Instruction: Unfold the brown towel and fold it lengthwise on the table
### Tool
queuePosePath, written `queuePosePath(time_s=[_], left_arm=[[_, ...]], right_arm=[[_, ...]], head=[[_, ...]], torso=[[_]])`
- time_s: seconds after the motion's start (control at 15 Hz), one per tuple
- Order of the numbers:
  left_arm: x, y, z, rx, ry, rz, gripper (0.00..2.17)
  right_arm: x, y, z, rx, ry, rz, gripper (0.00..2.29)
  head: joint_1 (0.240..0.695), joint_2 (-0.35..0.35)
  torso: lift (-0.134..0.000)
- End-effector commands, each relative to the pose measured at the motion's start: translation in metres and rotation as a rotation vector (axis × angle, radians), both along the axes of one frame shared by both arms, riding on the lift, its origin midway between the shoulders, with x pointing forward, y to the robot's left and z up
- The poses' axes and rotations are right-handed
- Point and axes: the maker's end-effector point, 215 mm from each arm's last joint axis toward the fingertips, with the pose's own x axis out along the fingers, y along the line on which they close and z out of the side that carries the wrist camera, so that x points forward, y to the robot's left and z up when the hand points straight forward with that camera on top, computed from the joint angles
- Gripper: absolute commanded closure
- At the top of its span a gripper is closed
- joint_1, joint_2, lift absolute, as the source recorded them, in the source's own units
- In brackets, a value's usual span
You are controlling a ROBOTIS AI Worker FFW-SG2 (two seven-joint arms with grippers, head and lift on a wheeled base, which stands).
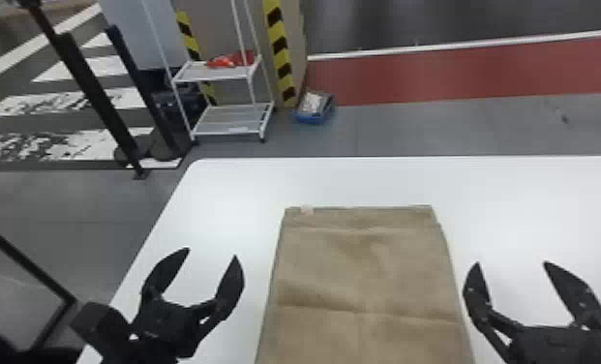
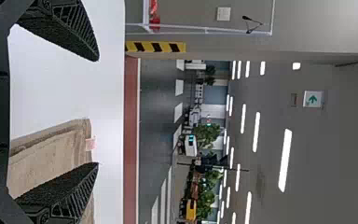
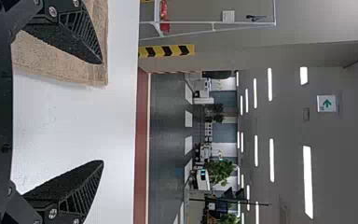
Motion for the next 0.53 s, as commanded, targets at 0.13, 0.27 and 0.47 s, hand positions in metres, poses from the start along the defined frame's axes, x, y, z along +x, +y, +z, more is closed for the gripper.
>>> queuePosePath(time_s=[0.13,0.27,0.47], left_arm=[[0.043,-0.02,-0.019,-0.064,0.141,-0.085,0.08],[0.068,-0.028,-0.013,-0.009,0.152,-0.106,0.08],[0.11,-0.049,-0.016,0.032,0.169,-0.153,0.08]], right_arm=[[0.0,-0.006,-0.008,-0.011,0.03,-0.005,0.13],[0.0,-0.011,-0.015,-0.019,0.051,-0.013,0.13],[-0.003,-0.016,-0.022,-0.024,0.073,-0.018,0.13]], head=[[0.695,0.214],[0.695,0.184],[0.695,0.157]], torso=[[-0.11],[-0.11],[-0.11]])
